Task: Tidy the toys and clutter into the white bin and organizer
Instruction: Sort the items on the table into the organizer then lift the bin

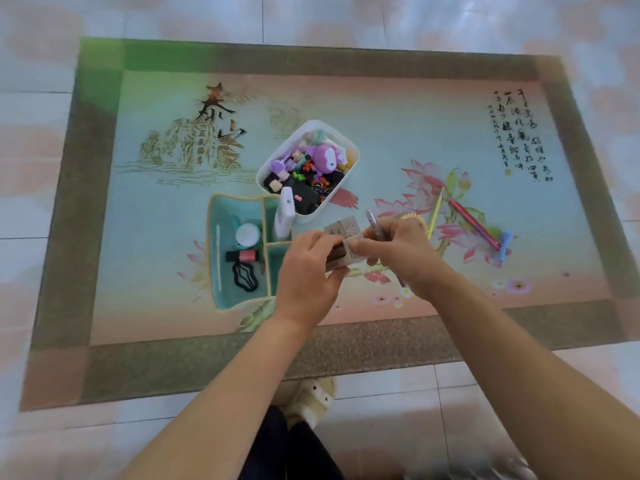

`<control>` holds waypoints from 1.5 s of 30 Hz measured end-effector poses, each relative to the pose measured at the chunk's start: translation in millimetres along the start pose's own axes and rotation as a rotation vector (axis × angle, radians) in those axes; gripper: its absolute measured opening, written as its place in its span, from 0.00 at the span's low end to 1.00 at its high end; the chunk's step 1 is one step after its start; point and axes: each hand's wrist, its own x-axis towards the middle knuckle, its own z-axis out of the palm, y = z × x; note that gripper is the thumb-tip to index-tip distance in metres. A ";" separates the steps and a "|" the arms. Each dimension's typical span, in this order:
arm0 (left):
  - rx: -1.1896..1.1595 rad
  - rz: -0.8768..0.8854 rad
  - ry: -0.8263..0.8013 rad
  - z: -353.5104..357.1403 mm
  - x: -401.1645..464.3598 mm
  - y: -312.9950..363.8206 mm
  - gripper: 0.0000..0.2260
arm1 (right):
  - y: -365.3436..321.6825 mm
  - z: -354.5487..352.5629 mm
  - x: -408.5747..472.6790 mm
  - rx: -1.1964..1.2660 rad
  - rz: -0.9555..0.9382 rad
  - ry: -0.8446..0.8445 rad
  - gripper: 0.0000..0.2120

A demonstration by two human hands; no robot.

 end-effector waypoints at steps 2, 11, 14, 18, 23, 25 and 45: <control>0.016 -0.028 0.005 -16.1 -5.9 -16.5 0.21 | -11.1 22.1 -1.9 -0.024 0.013 0.029 0.17; 0.006 -0.175 -0.042 -52.3 -22.0 -77.5 0.26 | -18.7 100.6 2.5 -0.364 -0.046 0.215 0.14; -0.007 -0.176 -0.057 -51.7 -21.1 -84.4 0.25 | -13.5 117.5 3.0 -0.425 -0.029 0.193 0.16; -0.037 -0.170 -0.073 -50.2 -16.2 -85.3 0.23 | -10.1 123.4 6.4 -0.429 -0.020 0.199 0.17; -0.068 -0.171 -0.100 -51.7 -11.0 -86.4 0.21 | -19.6 117.5 3.2 0.136 -0.072 0.276 0.20; -0.081 -0.180 -0.106 -52.0 -10.0 -86.8 0.20 | -19.9 115.4 0.1 0.194 -0.091 0.288 0.19; -0.070 -0.105 -0.180 -50.8 3.1 -67.0 0.15 | 1.9 119.5 10.2 -0.034 -0.136 0.317 0.09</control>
